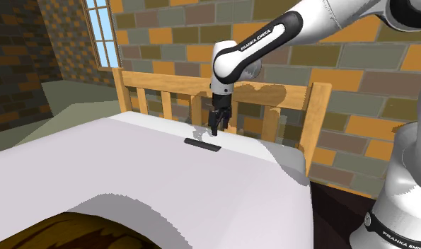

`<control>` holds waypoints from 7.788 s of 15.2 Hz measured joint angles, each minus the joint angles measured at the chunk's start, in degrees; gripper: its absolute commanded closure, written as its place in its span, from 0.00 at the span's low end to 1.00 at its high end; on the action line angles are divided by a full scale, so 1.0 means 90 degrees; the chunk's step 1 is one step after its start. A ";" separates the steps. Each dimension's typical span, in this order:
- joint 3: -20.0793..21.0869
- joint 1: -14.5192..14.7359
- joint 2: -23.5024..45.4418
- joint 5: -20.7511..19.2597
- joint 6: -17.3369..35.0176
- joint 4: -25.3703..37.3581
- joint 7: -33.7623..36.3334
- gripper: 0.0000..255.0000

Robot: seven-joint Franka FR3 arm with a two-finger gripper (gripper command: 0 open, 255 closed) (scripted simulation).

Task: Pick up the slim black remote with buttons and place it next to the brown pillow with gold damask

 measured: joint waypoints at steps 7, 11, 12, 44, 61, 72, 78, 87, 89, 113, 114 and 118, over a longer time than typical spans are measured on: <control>-0.0026 -0.0281 0.1696 0.0361 -0.0022 0.1625 -0.0460 0.00; 0.0003 -0.0418 0.2458 0.0487 -0.0031 0.2355 -0.0602 0.00; 0.0014 -0.0415 0.2527 0.0500 0.0034 0.2359 -0.0603 0.00; 0.0009 -0.0405 0.2481 0.0484 -0.0125 0.2478 -0.0570 1.00; -0.0049 -0.0394 0.1940 0.0354 -0.1322 0.3147 -0.0421 1.00; -0.0068 -0.0413 0.1803 0.0307 -0.2182 0.3873 -0.0336 1.00; -0.0078 -0.0437 0.1781 0.0294 -0.2697 0.4368 -0.0301 1.00; -0.0060 -0.0370 0.1585 0.0258 -0.3233 0.4719 -0.0153 1.00; -0.0012 -0.0187 0.1048 0.0184 -0.2957 0.3926 0.0028 1.00; 0.1517 0.1268 -0.3007 0.0249 -0.1986 -0.0842 0.2818 1.00; 0.1591 0.1316 -0.3107 0.0285 -0.1991 -0.0926 0.2926 1.00; 0.1996 0.1579 -0.3528 0.0495 -0.2006 -0.1264 0.3493 1.00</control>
